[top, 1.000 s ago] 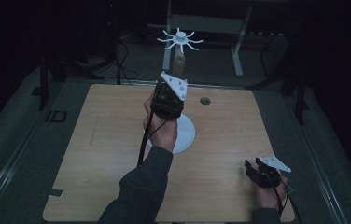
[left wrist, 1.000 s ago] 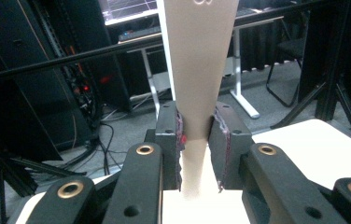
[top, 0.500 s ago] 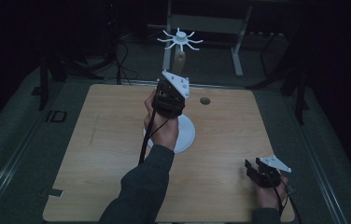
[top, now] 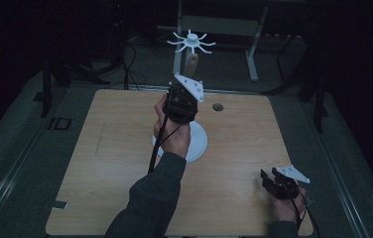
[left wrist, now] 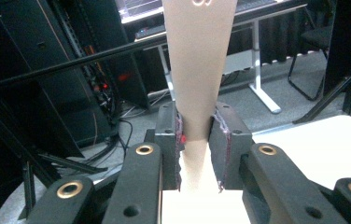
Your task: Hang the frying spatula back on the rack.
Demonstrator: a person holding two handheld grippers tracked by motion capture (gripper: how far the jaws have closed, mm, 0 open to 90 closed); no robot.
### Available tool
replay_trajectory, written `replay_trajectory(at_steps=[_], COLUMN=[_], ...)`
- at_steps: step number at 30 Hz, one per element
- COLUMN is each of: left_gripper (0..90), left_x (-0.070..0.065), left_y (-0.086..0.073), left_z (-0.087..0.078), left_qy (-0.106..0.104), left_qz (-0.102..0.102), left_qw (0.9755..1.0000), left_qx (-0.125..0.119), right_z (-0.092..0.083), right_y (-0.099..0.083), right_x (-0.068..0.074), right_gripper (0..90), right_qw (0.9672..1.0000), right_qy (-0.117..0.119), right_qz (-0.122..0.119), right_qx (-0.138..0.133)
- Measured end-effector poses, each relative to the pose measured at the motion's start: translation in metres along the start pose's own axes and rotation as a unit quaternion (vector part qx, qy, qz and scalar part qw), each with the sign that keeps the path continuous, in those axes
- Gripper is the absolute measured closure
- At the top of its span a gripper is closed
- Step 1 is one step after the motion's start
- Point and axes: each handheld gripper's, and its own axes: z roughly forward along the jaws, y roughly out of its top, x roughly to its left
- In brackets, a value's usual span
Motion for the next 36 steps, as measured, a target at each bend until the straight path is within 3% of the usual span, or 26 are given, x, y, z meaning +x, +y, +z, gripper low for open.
replay_trajectory(at_steps=[25,36], left_gripper=[74.1,73.6], left_x=[-0.001,0.001], left_y=[0.003,0.003], left_z=[0.012,0.016], left_qy=[0.018,0.016], left_qz=[0.009,0.005], left_qw=[0.9996,0.9996], left_qx=[0.019,0.021], right_z=[-0.001,-0.002], right_y=[-0.001,-0.001], right_x=[-0.001,-0.001], right_gripper=[50.8,50.8], right_qw=[1.0,1.0], right_qy=[0.0,0.0], right_qz=[0.004,0.004], right_qx=[0.001,0.001])
